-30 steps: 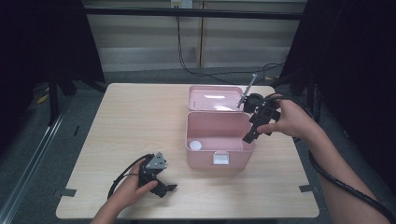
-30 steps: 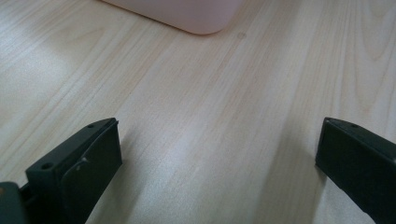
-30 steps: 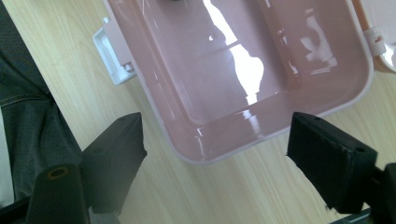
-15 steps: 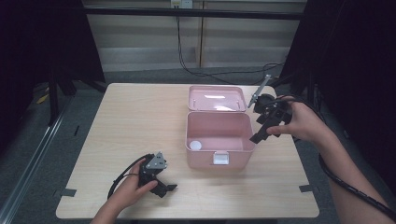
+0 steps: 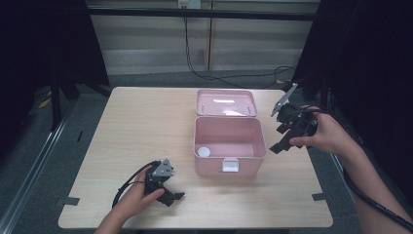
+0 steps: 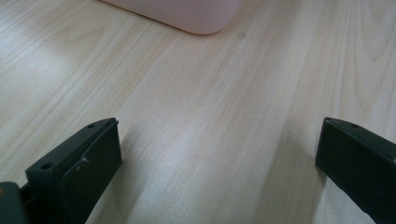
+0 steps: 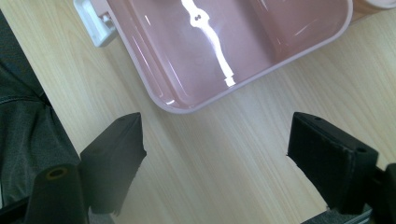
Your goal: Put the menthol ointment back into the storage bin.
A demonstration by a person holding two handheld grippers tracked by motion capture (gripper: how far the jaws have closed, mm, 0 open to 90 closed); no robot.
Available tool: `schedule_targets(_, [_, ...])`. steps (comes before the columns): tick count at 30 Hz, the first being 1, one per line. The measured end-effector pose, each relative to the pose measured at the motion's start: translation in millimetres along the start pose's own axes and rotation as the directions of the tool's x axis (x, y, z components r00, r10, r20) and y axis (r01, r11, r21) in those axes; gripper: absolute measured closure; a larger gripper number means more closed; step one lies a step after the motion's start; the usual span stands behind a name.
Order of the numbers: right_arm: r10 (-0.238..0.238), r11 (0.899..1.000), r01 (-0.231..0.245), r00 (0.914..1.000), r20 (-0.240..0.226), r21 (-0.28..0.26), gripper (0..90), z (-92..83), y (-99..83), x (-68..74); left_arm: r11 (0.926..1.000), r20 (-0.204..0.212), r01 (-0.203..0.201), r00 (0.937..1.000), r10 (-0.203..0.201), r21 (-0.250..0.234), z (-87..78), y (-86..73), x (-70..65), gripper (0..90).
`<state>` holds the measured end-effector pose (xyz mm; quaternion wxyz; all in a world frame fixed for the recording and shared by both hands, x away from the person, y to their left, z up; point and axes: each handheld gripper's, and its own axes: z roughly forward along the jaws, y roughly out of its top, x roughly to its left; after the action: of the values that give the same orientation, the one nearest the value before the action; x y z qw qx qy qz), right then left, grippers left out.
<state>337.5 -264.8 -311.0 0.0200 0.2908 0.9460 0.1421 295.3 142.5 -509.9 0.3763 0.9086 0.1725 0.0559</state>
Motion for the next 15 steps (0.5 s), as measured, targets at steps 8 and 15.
schedule_targets(8, [0.010, 1.000, -0.010, 0.9999, -0.003, -0.009, 18.0, 4.5, -20.3, -1.1, 1.0000, 0.000, 0.000, 1.0000, 0.000, 0.000, 0.0, 0.0, 0.0, 0.0])
schedule_targets(15, [0.011, 1.000, -0.011, 0.9999, -0.005, 0.000, 17.9, 15.8, -33.4, 1.7, 1.0000, 0.002, -0.001, 1.0000, 0.001, 0.003, -0.1, 0.0, 0.0, 0.0])
